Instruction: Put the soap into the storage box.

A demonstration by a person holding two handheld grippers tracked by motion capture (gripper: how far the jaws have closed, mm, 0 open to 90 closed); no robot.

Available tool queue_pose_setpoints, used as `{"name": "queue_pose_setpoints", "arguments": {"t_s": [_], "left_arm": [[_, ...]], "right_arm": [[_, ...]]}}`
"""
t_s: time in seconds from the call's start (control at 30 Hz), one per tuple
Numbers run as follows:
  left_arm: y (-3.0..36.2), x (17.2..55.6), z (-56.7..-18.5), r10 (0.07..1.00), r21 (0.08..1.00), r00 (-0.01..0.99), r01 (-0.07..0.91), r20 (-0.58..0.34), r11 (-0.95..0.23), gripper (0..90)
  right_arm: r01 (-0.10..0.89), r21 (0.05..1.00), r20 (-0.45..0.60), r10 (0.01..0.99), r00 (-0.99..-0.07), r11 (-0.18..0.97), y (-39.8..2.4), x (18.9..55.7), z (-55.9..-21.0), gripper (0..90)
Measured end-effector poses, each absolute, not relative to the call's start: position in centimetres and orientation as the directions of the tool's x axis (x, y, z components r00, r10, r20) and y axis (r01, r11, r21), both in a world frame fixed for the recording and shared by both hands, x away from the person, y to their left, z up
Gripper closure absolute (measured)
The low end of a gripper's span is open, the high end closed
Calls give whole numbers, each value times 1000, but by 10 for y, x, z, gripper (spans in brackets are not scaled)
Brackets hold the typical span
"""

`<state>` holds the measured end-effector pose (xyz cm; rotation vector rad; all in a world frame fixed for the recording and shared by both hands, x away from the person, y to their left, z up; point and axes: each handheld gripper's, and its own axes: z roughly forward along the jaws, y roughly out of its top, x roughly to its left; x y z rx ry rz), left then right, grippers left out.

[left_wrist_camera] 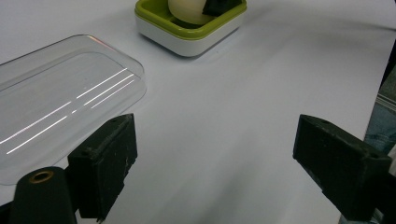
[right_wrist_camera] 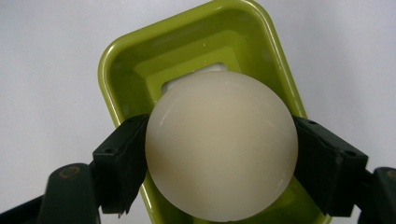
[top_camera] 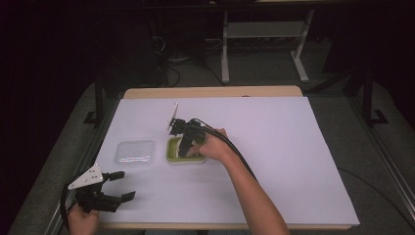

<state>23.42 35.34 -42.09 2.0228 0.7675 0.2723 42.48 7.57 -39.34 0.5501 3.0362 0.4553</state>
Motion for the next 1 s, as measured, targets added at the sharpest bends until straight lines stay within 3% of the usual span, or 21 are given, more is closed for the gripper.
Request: {"name": "queue_pose_setpoints", "arguments": {"t_s": [1.0], "left_arm": [[351, 236, -421, 620, 830, 777, 416, -110, -373, 129]], "right_arm": [[345, 347, 38, 354, -934, 872, 65, 422, -377, 264]]}}
